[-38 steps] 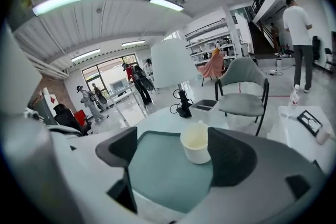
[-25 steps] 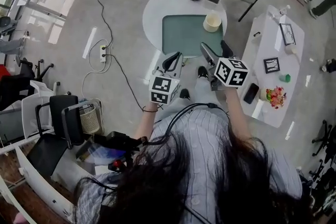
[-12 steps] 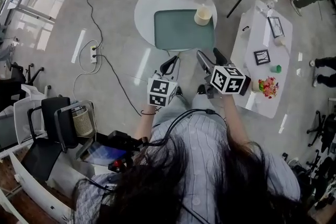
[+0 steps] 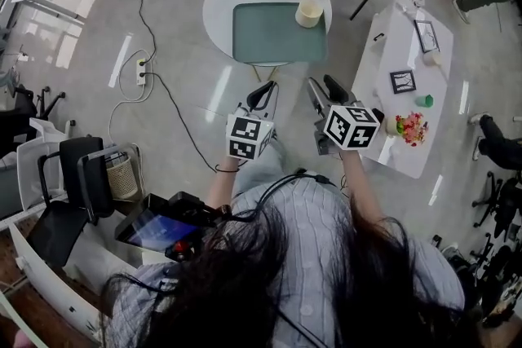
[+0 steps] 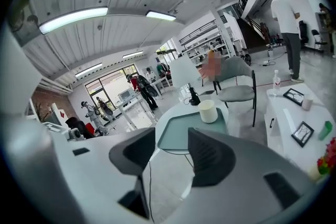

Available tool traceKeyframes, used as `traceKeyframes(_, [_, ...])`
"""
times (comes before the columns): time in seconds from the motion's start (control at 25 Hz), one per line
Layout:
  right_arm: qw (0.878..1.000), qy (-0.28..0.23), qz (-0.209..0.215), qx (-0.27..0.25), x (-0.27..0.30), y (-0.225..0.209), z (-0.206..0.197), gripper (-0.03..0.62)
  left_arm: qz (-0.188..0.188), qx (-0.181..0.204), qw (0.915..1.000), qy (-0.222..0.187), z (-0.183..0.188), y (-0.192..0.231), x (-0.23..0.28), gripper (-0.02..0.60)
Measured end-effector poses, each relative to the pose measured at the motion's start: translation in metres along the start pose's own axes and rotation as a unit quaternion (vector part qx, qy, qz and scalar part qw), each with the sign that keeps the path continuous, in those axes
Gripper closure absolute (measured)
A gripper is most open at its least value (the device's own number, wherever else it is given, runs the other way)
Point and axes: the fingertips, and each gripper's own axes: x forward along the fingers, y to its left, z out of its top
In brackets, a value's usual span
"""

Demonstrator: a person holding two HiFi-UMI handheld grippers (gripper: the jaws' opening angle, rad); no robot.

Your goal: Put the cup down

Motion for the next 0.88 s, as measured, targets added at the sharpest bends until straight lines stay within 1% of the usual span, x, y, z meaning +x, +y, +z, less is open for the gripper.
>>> traceKeyframes(0.16, [1.000,0.000,0.005,0.002,-0.027,-0.010,-0.007,0.398,0.016,0.005,0.9998,-0.008,0.007,-0.018,-0.006,0.551])
traceKeyframes(0.36, [1.000,-0.001,0.019,0.014,-0.067,-0.025,-0.023,0.418,0.045,-0.007,0.9989,-0.014,0.002,-0.048,-0.020,0.551])
traceKeyframes(0.68, [0.999,-0.011,0.047,0.011,-0.125,-0.033,-0.046,0.450,0.074,-0.019,0.9969,-0.017,-0.022,-0.108,-0.053,0.551])
traceKeyframes(0.88, [0.998,-0.009,0.064,0.002,-0.159,-0.031,-0.067,0.462,0.078,-0.016,0.9966,-0.017,-0.037,-0.150,-0.071,0.551])
